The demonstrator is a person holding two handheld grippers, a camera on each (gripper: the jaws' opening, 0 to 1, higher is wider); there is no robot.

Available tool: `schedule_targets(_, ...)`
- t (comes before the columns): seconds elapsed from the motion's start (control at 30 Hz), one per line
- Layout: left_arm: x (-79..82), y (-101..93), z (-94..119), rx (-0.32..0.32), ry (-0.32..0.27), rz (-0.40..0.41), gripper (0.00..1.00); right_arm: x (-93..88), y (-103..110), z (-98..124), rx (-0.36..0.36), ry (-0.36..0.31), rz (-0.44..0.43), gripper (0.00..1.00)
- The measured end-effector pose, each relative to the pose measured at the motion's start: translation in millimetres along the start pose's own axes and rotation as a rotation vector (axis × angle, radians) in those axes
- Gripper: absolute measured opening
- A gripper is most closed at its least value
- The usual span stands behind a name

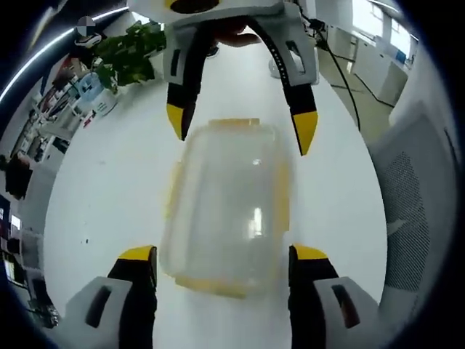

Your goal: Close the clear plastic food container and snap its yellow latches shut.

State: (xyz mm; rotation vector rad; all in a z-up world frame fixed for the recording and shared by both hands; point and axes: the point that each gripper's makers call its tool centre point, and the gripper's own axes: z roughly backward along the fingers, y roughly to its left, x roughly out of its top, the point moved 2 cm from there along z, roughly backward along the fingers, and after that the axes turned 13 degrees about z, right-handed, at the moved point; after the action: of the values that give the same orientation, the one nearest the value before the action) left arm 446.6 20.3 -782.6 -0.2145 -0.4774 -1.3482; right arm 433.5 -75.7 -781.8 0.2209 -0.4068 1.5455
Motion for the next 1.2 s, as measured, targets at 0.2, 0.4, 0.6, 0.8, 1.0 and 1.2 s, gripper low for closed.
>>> schedule_targets(0.2, 0.5, 1.7, -5, -0.003, 0.007, -0.031, 0.78, -1.2, -4, -5, -0.016, 0.014, 0.034, 0.83)
schedule_targets(0.4, -2.9, 2.6, -12, -0.002, 0.025, -0.063, 0.79, -2.4, -5, -10, -0.014, 0.027, 0.059, 0.85)
schedule_targets(0.6, -4.9, 2.3, -18, 0.001, 0.042, -0.107, 0.82, -7.0, -5, -16, -0.009, 0.051, 0.087, 0.84)
schedule_targets(0.8, -6.1, 2.2, -24, -0.009, 0.052, -0.12, 0.84, -10.1, -5, -21, -0.012, 0.063, 0.112, 0.84)
schedule_targets(1.0, -7.0, 2.3, -27, -0.024, 0.053, -0.112, 0.86, -11.0, -6, -23, -0.015, 0.068, 0.125, 0.83)
schedule_targets(1.2, -8.0, 1.8, -28, -0.024, 0.064, -0.111, 0.85, -10.9, -6, -23, -0.015, 0.064, 0.124, 0.83)
